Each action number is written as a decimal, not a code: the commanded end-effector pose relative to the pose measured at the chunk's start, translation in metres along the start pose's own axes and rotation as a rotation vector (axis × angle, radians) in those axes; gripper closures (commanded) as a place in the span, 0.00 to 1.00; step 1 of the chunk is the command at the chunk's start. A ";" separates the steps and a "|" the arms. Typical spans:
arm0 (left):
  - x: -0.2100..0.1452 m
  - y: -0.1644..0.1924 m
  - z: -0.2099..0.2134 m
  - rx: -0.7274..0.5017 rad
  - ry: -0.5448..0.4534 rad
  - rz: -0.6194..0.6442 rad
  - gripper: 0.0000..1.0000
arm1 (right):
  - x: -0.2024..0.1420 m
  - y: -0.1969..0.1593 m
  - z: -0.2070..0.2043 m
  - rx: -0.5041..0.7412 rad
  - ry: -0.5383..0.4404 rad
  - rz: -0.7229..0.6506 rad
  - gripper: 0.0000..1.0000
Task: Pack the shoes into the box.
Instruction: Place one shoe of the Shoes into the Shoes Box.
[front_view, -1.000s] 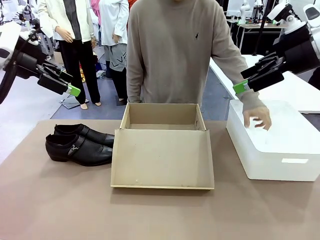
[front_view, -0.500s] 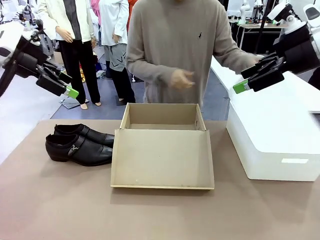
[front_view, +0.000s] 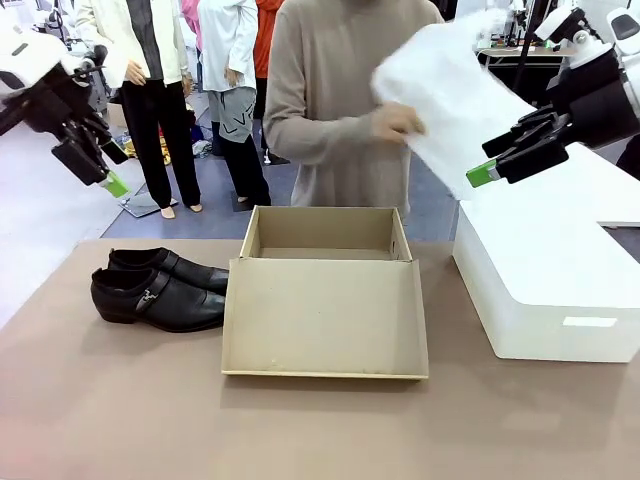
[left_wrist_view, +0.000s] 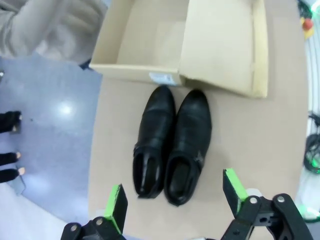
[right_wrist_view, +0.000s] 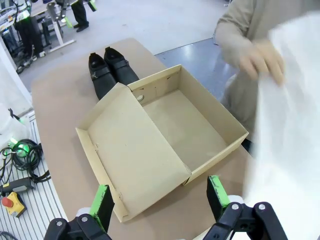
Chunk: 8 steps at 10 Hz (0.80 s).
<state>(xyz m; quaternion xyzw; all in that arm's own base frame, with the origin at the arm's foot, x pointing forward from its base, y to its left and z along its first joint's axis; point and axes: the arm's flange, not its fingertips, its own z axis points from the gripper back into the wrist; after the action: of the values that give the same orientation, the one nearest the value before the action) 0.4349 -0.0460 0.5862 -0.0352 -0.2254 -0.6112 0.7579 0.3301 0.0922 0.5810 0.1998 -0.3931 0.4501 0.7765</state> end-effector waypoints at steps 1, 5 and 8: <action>0.004 0.028 -0.002 0.027 0.113 -0.080 0.00 | 0.001 -0.001 -0.001 0.009 -0.013 0.011 0.00; 0.010 0.070 -0.035 -0.037 0.239 -0.160 0.00 | 0.001 -0.001 -0.001 0.009 -0.013 0.011 0.00; 0.004 0.085 -0.060 -0.134 0.252 -0.188 0.00 | 0.001 -0.001 -0.001 0.009 -0.013 0.011 0.00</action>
<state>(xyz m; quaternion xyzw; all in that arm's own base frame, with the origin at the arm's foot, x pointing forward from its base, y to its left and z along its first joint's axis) 0.5277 -0.0534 0.5460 0.0214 -0.1039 -0.6802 0.7253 0.3300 0.0922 0.5810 0.1996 -0.3927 0.4499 0.7769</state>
